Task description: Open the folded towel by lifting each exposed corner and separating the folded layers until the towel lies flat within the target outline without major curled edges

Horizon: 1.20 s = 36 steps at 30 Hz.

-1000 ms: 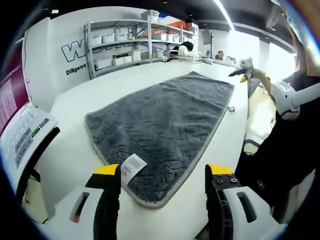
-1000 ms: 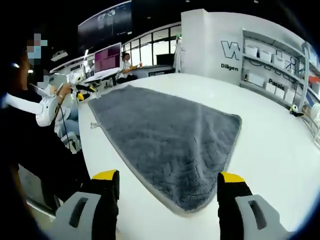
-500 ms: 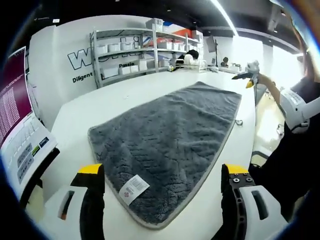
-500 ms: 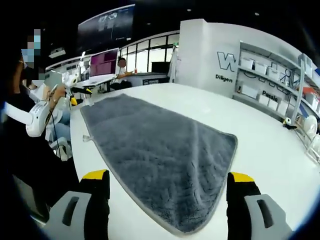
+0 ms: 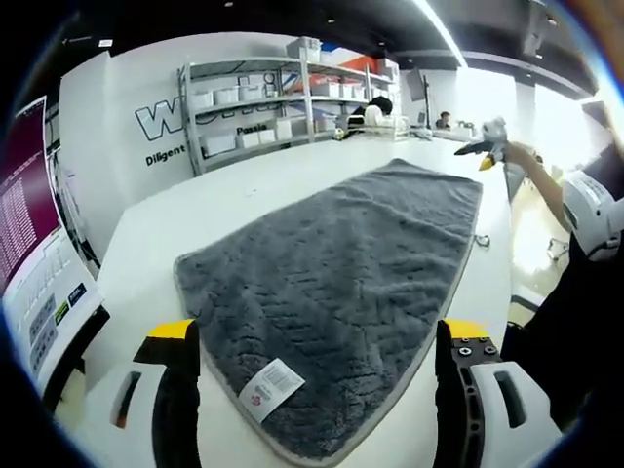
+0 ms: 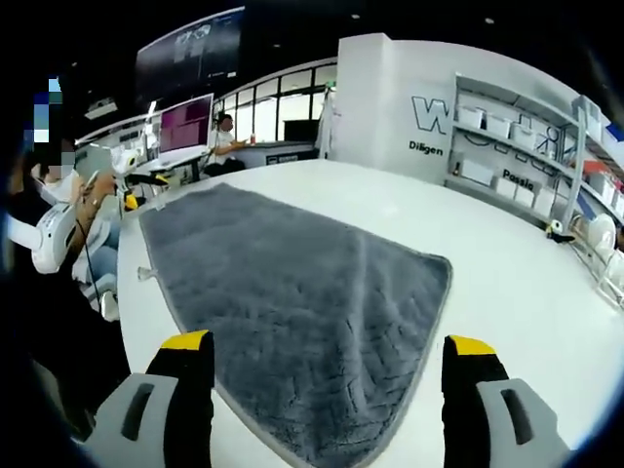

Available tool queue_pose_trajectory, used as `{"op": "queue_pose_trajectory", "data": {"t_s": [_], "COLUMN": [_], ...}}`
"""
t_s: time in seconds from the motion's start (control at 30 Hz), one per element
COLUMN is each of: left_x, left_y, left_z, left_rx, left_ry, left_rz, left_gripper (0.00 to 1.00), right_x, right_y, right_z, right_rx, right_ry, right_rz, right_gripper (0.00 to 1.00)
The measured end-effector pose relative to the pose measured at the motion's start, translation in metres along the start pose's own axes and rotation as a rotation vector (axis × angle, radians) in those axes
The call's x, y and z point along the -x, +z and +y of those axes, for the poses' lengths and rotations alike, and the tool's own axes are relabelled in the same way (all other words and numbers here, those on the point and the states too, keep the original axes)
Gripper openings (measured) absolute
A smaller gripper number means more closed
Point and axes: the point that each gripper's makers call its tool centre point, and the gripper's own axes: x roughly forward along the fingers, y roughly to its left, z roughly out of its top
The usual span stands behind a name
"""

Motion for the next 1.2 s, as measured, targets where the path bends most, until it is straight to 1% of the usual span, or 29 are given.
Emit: {"op": "queue_pose_trajectory", "data": {"t_s": [0.1, 0.2, 0.3, 0.37, 0.5, 0.6, 0.73, 0.87, 0.9, 0.97, 1.07, 1.13, 1.2], "left_x": [-0.002, -0.004, -0.003, -0.002, 0.0, 0.0, 0.001, 0.001, 0.001, 0.001, 0.002, 0.003, 0.004], "left_y": [0.001, -0.001, -0.003, -0.003, -0.003, -0.005, -0.006, -0.006, -0.006, -0.006, -0.005, -0.005, -0.006], "left_z": [-0.004, -0.008, -0.008, -0.007, -0.007, -0.008, -0.009, -0.008, -0.008, -0.008, -0.011, -0.011, -0.01], "left_rx": [-0.007, -0.016, -0.024, -0.022, -0.009, -0.004, 0.005, 0.012, 0.013, 0.014, 0.02, 0.023, 0.026], "left_ry": [-0.017, -0.033, -0.028, -0.024, -0.025, -0.03, -0.033, -0.03, -0.03, -0.034, -0.041, -0.04, -0.033], "left_rz": [-0.002, 0.009, 0.021, 0.018, 0.009, 0.011, 0.006, 0.005, 0.004, 0.003, -0.008, -0.008, -0.006], "left_gripper": [0.99, 0.99, 0.99, 0.99, 0.99, 0.99, 0.99, 0.99, 0.99, 0.99, 0.99, 0.99, 0.99], "right_x": [-0.004, -0.011, -0.018, -0.022, -0.034, -0.047, -0.061, -0.083, -0.089, -0.1, -0.114, -0.125, -0.133], "right_y": [0.006, 0.01, 0.016, 0.021, 0.034, 0.044, 0.053, 0.06, 0.061, 0.062, 0.057, 0.051, 0.046], "right_z": [-0.009, -0.021, -0.031, -0.038, -0.056, -0.069, -0.084, -0.1, -0.103, -0.108, -0.116, -0.125, -0.133], "right_rx": [-0.026, -0.048, -0.057, -0.058, -0.023, -0.012, -0.006, -0.006, -0.008, -0.015, -0.015, -0.007, -0.01], "right_ry": [-0.001, 0.001, -0.002, -0.009, -0.046, -0.072, -0.109, -0.128, -0.13, -0.136, -0.156, -0.167, -0.172], "right_rz": [-0.016, -0.012, -0.009, -0.009, -0.003, 0.004, 0.012, 0.038, 0.043, 0.055, 0.1, 0.129, 0.145], "right_gripper": [0.99, 0.99, 0.94, 0.89, 0.78, 0.68, 0.5, 0.4, 0.36, 0.31, 0.31, 0.28, 0.26]}}
